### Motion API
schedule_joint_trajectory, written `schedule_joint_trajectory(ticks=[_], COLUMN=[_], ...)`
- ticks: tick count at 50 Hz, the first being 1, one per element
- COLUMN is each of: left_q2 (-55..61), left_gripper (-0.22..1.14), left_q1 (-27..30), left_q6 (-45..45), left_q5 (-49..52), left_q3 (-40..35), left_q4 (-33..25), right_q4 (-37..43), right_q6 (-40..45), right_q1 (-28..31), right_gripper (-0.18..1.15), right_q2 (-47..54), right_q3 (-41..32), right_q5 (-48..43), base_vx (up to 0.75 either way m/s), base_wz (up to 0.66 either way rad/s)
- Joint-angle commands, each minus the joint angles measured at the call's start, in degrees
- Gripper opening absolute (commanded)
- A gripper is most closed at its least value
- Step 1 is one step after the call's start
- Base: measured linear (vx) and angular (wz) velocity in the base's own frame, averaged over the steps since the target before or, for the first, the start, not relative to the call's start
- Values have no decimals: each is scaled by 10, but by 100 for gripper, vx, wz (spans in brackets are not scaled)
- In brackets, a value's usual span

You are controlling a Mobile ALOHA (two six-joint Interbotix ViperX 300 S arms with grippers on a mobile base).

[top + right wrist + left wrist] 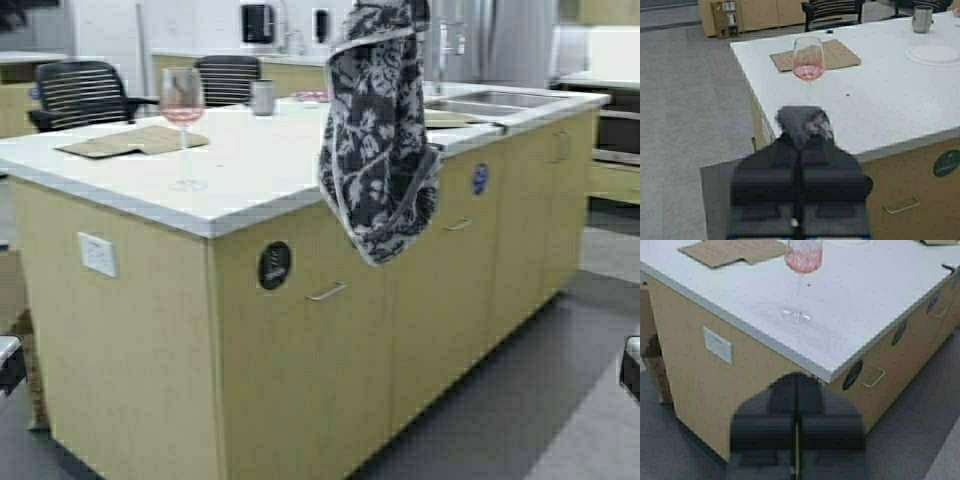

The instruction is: Get the cloth and wipe up the spill under the wine glass

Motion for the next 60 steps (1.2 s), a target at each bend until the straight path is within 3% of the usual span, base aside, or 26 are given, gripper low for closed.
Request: schedule_joint_trajectory(ticks=[1, 26, 42, 60], left_q2=[68, 348, 473, 584], left_gripper=[3, 3, 3, 5], left_q1=[-34, -147, -151, -154], left_q6=[0, -1, 6, 7], left_q5=[-36, -211, -319, -461], left_q3=[-29, -131, -160, -182], left_q4=[2, 4, 7, 59], right_q4=[0, 2, 2, 0], right_q6=[1, 0, -2, -3], right_q1=[2, 2, 2, 2], right_gripper=[6, 6, 6, 6], right_q2=[-6, -7, 9, 12], right_q3=[-8, -6, -11, -10], right_q5=[-9, -21, -21, -21], base_vx=[22, 23, 24, 22], base_wz=[23, 22, 18, -1])
